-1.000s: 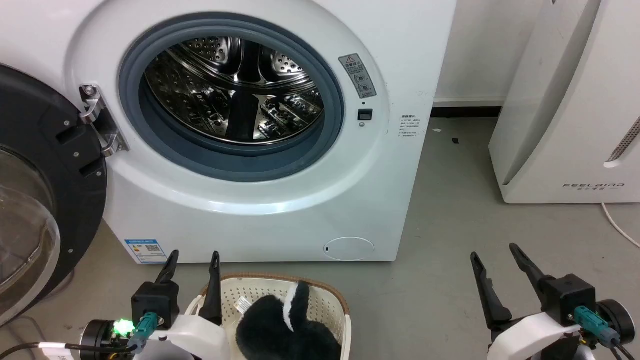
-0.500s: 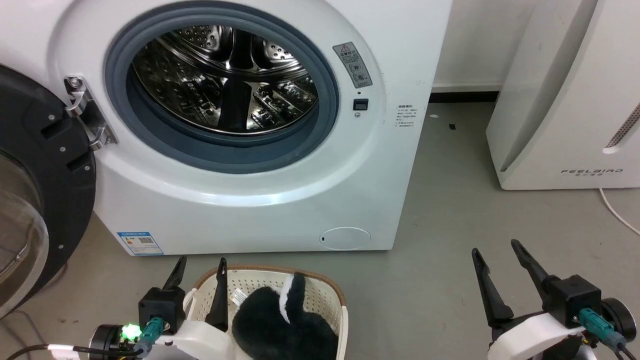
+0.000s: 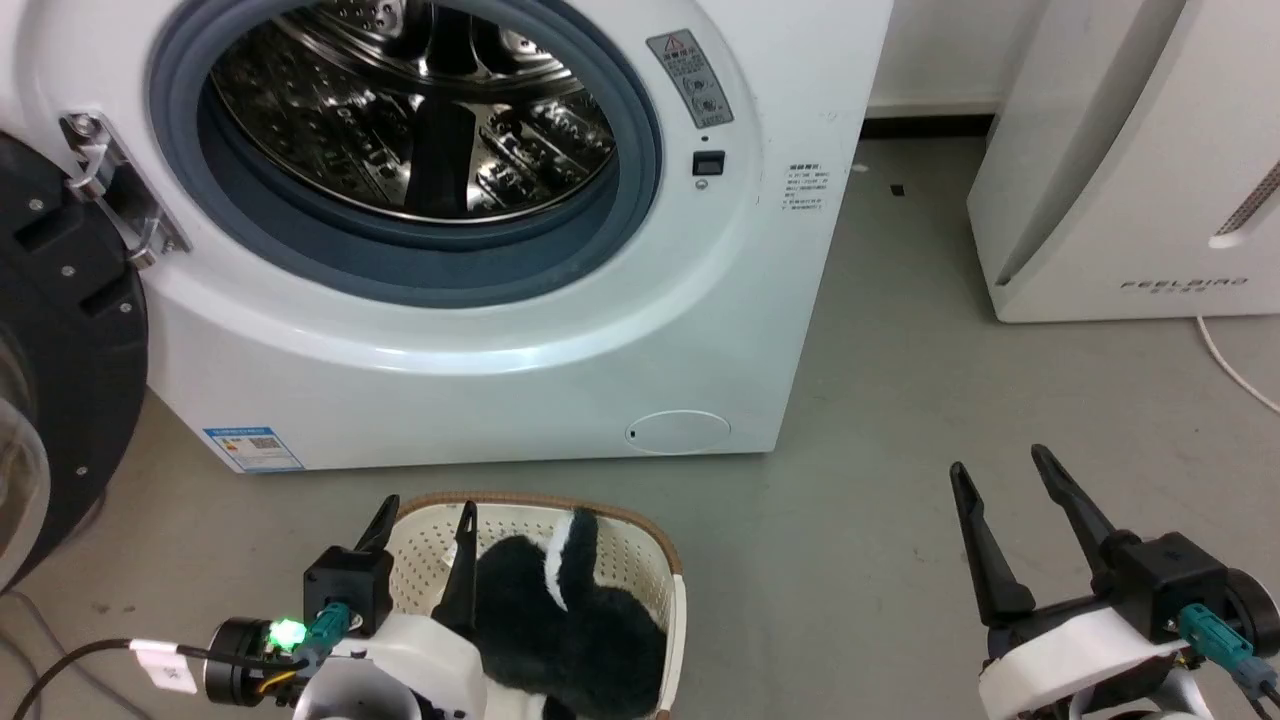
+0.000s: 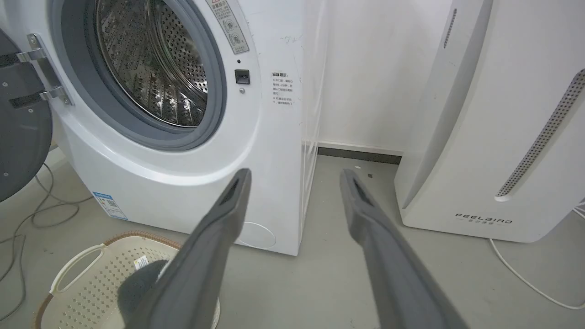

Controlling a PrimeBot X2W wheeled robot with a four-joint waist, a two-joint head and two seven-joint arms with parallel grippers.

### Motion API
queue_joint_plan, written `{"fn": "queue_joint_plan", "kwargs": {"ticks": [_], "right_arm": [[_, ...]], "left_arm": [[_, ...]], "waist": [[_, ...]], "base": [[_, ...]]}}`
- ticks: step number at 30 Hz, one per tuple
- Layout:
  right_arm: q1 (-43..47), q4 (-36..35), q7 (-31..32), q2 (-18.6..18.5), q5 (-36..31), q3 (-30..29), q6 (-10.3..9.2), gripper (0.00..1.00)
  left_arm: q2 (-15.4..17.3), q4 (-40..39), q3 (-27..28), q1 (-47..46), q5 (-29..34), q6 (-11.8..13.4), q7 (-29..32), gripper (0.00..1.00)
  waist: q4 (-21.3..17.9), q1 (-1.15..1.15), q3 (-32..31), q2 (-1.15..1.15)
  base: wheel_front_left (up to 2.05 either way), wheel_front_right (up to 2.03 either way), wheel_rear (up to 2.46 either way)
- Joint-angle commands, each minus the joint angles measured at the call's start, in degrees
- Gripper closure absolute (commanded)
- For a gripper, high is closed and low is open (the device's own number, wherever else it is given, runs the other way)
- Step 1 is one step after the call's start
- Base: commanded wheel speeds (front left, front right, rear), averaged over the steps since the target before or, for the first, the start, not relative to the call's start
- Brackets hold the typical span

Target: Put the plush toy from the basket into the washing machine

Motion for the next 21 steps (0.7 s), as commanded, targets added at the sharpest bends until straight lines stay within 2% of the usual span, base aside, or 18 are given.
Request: {"fn": "queue_joint_plan", "kwargs": {"ticks": [1,21], "right_arm": [[-1.0,-0.6,-0.6,0.0,0.6,-0.1,-0.02,0.0],[-3.1,-2.1,-3.0,0.0,2.2,0.9,-0.02,0.0]], "left_arm": [[0.5,1.1,-0.3,-1.5,-0.3,-0.3,-0.4,0.0],[2.8,13.1,-5.4,-10.1,-2.8,-1.9,0.8,0.0]], "waist": [[-0.2,0.0,0.9,0.0],[-2.2,0.0,8.5,0.0]], "base": [[0.0,0.0,0.0],[0.0,0.0,0.0]]}}
